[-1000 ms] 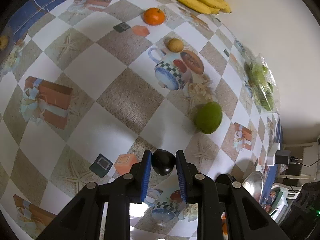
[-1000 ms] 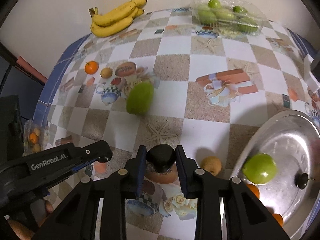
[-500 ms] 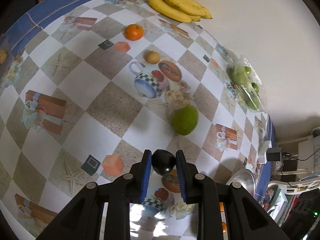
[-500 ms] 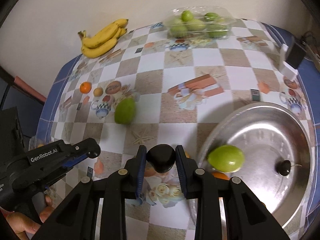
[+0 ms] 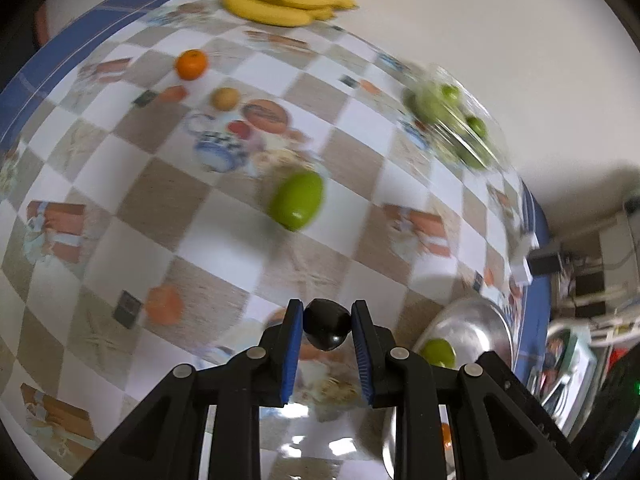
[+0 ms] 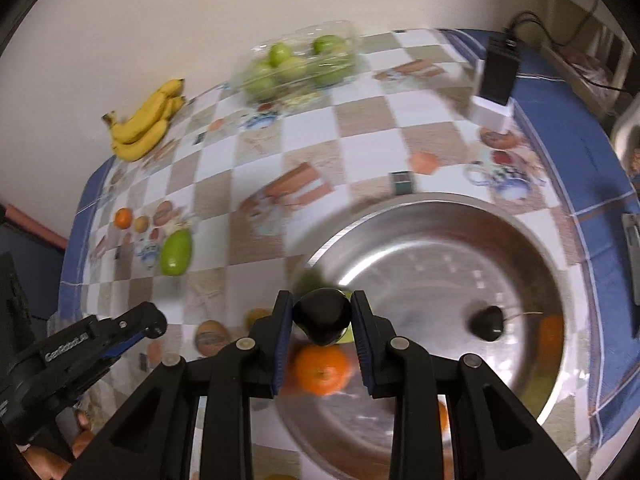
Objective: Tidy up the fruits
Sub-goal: 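Lift both held dark plums and carry them over the steel bowl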
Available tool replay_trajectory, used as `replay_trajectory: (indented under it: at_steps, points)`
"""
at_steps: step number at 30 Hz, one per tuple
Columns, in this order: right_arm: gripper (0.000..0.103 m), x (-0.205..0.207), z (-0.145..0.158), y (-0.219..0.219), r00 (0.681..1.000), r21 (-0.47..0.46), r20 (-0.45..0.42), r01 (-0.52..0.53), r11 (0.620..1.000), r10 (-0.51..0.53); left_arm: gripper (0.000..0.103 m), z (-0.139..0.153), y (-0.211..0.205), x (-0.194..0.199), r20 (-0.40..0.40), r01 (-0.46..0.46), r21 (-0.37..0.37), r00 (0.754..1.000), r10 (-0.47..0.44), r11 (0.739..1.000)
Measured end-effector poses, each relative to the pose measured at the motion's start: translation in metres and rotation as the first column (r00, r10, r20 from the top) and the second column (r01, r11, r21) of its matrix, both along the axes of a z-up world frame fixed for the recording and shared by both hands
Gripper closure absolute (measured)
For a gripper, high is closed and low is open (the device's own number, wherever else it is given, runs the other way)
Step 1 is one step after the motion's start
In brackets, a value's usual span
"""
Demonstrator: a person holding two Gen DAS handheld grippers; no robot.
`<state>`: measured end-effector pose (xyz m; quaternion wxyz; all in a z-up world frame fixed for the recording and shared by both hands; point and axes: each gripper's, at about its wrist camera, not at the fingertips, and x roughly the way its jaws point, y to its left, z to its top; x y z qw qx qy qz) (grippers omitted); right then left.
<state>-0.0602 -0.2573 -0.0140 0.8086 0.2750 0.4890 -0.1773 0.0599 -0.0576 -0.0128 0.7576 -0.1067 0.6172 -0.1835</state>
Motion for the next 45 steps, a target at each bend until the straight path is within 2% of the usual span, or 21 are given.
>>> replay_trajectory:
  at_steps: [5, 10, 15, 20, 25, 34, 45]
  points:
    - [0.072, -0.018, -0.002, -0.024, 0.998, 0.017, 0.000, 0.063, 0.998, -0.063, 0.077, 0.002, -0.032, -0.020, 0.015, 0.100, 0.023, 0.995, -0.100, 0.995]
    - [0.072, -0.033, -0.003, -0.044, 0.993, 0.031, 0.001, 0.117, 0.993, -0.117, 0.077, 0.007, -0.062, -0.039, 0.032, 0.212, 0.034, 0.977, -0.213, 0.977]
    - [0.072, -0.043, -0.004, -0.056, 0.989, 0.045, 0.002, 0.149, 0.988, -0.149, 0.077, 0.011, -0.089, -0.061, 0.032, 0.330, 0.015, 0.943, -0.330, 0.944]
    - [0.072, -0.043, -0.007, -0.056, 0.991, 0.044, -0.018, 0.133, 0.990, -0.132, 0.077, 0.003, -0.113, -0.084, 0.002, 0.419, 0.045, 0.908, -0.420, 0.907]
    - [0.072, -0.037, -0.017, -0.049, 0.993, 0.042, -0.070, 0.096, 0.994, -0.093, 0.077, -0.008, -0.121, -0.096, -0.028, 0.449, 0.068, 0.893, -0.449, 0.891]
    - [0.072, -0.034, -0.039, -0.048, 0.987, 0.070, -0.145, 0.083, 0.994, -0.072, 0.076, -0.028, -0.123, -0.104, -0.084, 0.455, 0.068, 0.889, -0.449, 0.888]
    - [0.071, -0.034, -0.046, -0.046, 0.982, 0.080, -0.174, 0.084, 0.993, -0.069, 0.076, -0.034, -0.124, -0.105, -0.093, 0.461, 0.092, 0.886, -0.454, 0.882]
